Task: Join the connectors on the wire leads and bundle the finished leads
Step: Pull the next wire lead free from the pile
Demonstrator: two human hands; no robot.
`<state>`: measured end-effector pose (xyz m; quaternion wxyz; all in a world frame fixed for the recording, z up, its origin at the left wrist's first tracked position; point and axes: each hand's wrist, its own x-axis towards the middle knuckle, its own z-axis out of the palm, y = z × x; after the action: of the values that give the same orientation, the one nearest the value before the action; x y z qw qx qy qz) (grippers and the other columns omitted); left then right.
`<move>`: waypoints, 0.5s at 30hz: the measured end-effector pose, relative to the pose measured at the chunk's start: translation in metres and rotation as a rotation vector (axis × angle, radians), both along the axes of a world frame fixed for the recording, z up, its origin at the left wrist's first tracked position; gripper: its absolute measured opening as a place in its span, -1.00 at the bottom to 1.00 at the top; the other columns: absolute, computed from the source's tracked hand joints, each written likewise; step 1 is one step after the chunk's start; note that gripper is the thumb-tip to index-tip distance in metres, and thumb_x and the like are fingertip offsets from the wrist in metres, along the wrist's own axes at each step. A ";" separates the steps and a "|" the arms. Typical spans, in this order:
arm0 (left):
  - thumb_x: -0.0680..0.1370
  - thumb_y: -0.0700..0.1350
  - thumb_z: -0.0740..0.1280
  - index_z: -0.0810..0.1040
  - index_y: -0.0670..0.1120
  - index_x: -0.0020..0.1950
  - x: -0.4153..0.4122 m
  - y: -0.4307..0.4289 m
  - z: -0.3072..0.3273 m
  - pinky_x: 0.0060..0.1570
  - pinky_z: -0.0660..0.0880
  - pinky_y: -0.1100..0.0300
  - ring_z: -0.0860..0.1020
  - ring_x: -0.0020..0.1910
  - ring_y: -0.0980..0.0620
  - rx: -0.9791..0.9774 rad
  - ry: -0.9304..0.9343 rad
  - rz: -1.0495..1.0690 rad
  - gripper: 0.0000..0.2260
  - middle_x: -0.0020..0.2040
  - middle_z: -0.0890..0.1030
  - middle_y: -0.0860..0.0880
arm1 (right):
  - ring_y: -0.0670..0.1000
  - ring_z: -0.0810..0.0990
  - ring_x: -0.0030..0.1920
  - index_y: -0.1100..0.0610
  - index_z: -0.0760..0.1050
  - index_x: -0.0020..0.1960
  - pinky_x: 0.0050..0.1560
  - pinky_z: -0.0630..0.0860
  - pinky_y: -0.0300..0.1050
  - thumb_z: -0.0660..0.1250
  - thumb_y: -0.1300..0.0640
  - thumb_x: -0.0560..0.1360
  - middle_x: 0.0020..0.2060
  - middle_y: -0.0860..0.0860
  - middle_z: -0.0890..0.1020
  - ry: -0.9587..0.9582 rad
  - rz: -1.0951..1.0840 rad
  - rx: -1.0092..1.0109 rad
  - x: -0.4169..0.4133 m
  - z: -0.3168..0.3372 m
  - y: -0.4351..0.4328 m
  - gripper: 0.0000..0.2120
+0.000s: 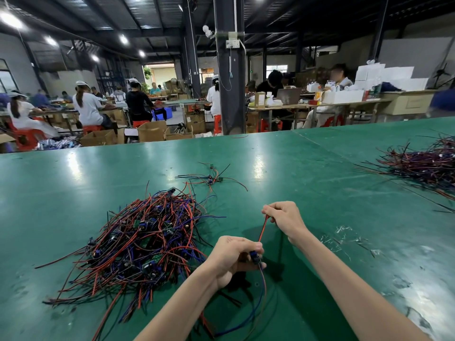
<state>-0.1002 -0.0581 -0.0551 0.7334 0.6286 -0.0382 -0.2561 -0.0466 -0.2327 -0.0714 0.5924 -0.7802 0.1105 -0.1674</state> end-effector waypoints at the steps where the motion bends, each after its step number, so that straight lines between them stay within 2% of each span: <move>1: 0.46 -0.37 0.38 0.60 -0.28 -0.38 -0.001 0.000 -0.001 -0.37 0.59 0.12 0.46 -0.37 -0.03 0.008 -0.004 -0.002 -0.80 -0.39 0.54 -0.16 | -0.10 0.47 -0.41 0.15 0.60 -0.29 -0.45 0.33 -0.39 0.35 0.21 0.52 -0.38 -0.01 0.61 0.012 0.012 -0.002 0.000 0.000 0.000 -0.79; 7: 0.46 -0.37 0.37 0.60 -0.28 -0.38 -0.002 -0.002 -0.001 -0.37 0.59 0.13 0.48 -0.38 -0.02 0.006 -0.010 -0.008 -0.79 -0.39 0.55 -0.16 | -0.08 0.47 -0.39 0.16 0.60 -0.29 -0.38 0.36 -0.30 0.29 0.23 0.53 -0.32 0.06 0.64 0.024 0.025 -0.025 -0.002 0.003 -0.001 -0.76; 10: 0.47 -0.37 0.37 0.60 -0.29 -0.36 -0.003 -0.002 -0.001 -0.35 0.59 0.12 0.51 -0.39 -0.01 0.001 -0.016 -0.031 -0.81 -0.38 0.56 -0.17 | -0.09 0.46 -0.41 0.18 0.60 -0.29 -0.43 0.36 -0.33 0.27 0.25 0.53 -0.36 0.03 0.63 0.023 0.035 -0.021 -0.003 0.004 0.000 -0.75; 15: 0.47 -0.38 0.36 0.60 -0.29 -0.35 -0.004 -0.002 -0.001 -0.34 0.59 0.12 0.56 -0.41 0.01 -0.036 -0.029 -0.080 -0.81 -0.37 0.58 -0.16 | -0.11 0.44 -0.47 0.22 0.59 -0.27 -0.50 0.34 -0.33 0.23 0.29 0.56 -0.41 0.06 0.61 0.024 0.056 0.113 -0.005 0.008 0.000 -0.72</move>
<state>-0.1040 -0.0597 -0.0557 0.7332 0.6167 -0.0786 -0.2755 -0.0512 -0.2325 -0.0633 0.6386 -0.7504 0.1048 -0.1348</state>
